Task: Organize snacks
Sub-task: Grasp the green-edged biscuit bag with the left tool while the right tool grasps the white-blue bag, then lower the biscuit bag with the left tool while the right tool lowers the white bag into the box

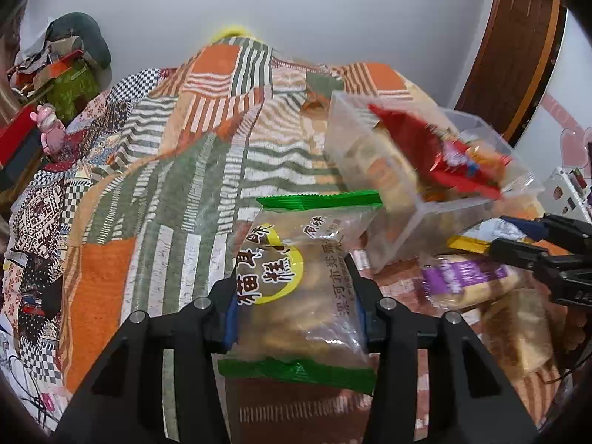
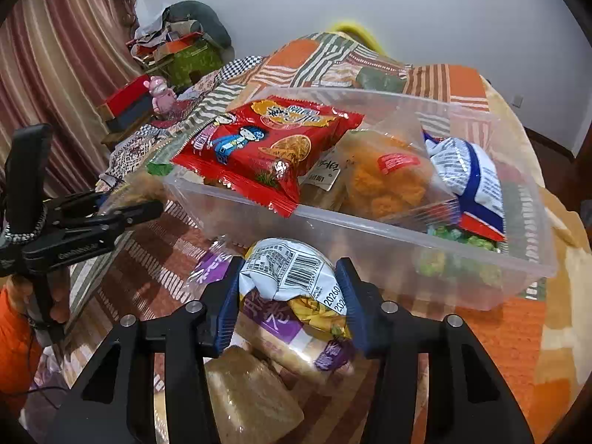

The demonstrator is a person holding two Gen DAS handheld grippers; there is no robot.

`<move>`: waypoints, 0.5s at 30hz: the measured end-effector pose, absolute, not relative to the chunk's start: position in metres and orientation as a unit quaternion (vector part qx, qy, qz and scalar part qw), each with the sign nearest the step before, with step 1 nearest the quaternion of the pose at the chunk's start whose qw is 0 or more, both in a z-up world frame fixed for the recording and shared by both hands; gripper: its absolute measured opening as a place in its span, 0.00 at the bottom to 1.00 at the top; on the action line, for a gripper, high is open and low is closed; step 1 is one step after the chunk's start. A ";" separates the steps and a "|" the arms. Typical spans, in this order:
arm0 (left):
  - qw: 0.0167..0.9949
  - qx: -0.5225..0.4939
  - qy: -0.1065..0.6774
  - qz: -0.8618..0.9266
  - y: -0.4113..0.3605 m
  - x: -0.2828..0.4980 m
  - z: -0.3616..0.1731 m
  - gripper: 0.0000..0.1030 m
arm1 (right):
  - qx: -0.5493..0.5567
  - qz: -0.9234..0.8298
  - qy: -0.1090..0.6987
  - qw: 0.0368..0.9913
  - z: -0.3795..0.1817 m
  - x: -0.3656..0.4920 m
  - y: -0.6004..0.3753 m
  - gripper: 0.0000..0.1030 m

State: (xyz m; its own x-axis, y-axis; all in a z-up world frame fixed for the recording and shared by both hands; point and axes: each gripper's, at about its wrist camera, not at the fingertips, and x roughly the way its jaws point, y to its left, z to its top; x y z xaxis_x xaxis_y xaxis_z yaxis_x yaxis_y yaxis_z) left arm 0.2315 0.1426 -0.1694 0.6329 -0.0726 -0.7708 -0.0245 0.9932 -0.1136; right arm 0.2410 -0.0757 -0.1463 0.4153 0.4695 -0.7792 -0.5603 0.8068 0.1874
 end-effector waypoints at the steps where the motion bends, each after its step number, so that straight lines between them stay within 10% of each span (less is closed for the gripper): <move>1: 0.904 -0.057 0.424 -0.014 0.141 0.229 -0.164 0.45 | -0.050 0.306 0.443 0.841 -0.145 0.240 -0.077 0.42; 15: 0.924 -0.055 0.376 -0.036 0.105 0.214 -0.105 0.45 | -0.030 0.299 0.400 0.866 -0.106 0.223 -0.107 0.40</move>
